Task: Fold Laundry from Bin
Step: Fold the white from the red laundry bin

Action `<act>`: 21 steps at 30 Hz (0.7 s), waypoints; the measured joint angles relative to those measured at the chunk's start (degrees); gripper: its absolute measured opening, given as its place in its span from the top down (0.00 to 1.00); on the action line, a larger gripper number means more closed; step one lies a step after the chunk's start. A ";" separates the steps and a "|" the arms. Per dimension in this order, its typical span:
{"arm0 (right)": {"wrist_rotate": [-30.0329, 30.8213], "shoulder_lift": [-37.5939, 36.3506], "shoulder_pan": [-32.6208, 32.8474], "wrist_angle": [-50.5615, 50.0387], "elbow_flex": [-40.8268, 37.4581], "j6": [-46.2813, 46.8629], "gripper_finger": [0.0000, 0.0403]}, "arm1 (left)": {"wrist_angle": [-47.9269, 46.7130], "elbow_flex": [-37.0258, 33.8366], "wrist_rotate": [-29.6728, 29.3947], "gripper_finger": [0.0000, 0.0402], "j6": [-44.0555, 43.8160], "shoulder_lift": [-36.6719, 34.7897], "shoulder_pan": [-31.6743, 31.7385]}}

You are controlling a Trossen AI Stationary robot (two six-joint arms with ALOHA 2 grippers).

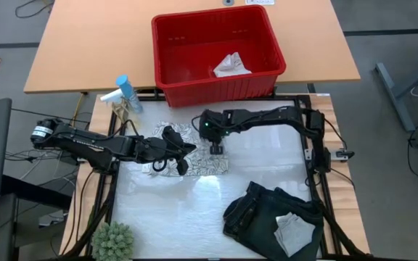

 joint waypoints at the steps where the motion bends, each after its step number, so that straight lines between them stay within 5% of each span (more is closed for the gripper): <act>1: -0.02 0.15 -0.43 0.72 0.11 0.76 0.95 | 0.00 0.00 0.00 0.98 -0.11 0.00 0.00; 17: -0.64 -0.69 -5.15 8.38 0.06 3.03 0.75 | -0.13 0.00 0.01 0.98 -0.93 -0.03 0.00; 21: -8.88 -4.52 -4.97 4.59 0.11 -2.13 0.72 | 0.88 0.02 0.37 0.98 -0.66 -1.86 -0.02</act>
